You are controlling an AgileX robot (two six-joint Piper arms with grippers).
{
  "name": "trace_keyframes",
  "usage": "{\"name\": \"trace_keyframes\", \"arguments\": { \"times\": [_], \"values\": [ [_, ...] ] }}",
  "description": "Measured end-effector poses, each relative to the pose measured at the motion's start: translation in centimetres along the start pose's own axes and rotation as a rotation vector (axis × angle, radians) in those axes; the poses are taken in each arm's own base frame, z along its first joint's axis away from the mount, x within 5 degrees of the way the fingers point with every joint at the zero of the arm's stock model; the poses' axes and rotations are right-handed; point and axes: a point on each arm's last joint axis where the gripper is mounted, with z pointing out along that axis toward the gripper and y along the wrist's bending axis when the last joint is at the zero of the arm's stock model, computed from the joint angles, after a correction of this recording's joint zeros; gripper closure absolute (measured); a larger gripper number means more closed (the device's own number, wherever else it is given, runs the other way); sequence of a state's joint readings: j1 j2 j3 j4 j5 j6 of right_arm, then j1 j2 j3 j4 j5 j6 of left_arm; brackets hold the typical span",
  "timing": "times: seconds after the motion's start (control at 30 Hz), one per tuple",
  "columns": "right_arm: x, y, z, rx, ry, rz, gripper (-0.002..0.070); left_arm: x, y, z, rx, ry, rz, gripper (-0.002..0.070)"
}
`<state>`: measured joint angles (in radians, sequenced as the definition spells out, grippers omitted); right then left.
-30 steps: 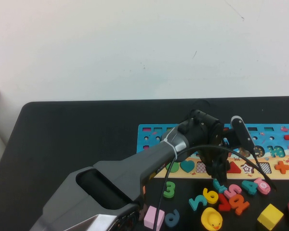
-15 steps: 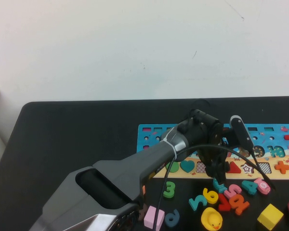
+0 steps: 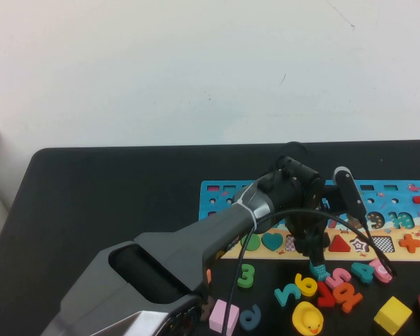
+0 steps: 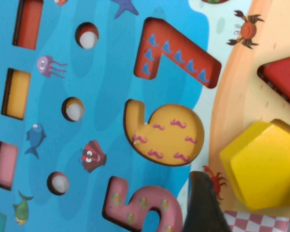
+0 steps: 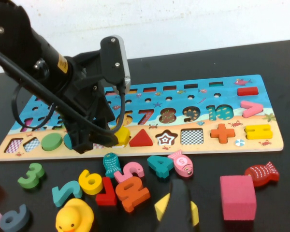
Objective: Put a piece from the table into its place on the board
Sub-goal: Place the "Pentagon" into the hole of the Pentagon
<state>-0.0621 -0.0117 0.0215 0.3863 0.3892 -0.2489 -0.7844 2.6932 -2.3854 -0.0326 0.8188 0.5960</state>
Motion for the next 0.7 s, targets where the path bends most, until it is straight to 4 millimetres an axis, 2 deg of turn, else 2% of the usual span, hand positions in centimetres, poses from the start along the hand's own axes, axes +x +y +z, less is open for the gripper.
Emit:
{"name": "trace_keyframes", "arguments": {
  "times": [0.37,0.7],
  "values": [
    [0.0,0.0,0.0,0.000,0.000,0.000,0.0083,-0.1,-0.4,0.0,0.001,0.017,0.020,0.0424],
    [0.0,0.0,0.0,0.000,0.000,0.000,0.0083,-0.1,-1.1,-0.5,0.035,0.067,0.032,0.0447]
  ]
}}
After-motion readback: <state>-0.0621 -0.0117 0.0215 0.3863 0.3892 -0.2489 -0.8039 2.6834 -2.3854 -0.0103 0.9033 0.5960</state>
